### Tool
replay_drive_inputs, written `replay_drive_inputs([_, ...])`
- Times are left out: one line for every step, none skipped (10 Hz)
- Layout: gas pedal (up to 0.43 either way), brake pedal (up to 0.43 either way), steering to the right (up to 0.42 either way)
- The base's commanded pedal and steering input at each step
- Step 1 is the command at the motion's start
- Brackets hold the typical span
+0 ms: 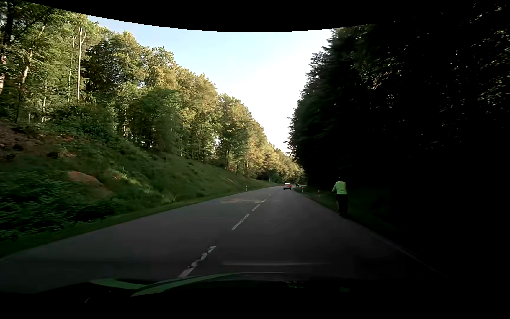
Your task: Follow the waypoints while adhering to traffic rules and regulations
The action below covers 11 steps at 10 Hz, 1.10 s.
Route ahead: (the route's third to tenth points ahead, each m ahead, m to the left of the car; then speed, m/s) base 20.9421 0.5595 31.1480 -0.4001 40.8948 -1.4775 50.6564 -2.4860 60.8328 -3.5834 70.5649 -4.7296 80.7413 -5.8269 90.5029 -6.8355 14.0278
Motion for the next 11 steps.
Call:
replay_drive_inputs([0.39, 0.0, -0.032])
replay_drive_inputs([0.39, 0.0, -0.014])
replay_drive_inputs([0.39, 0.0, 0.001])
replay_drive_inputs([0.39, 0.0, 0.01])
replay_drive_inputs([0.39, 0.0, 0.012])
replay_drive_inputs([0.39, 0.0, 0.012])
replay_drive_inputs([0.398, 0.0, 0.015])
replay_drive_inputs([0.421, 0.0, 0.02])
replay_drive_inputs([0.441, 0.0, 0.021])
replay_drive_inputs([0.469, 0.0, 0.021])
replay_drive_inputs([0.48, 0.0, 0.022])
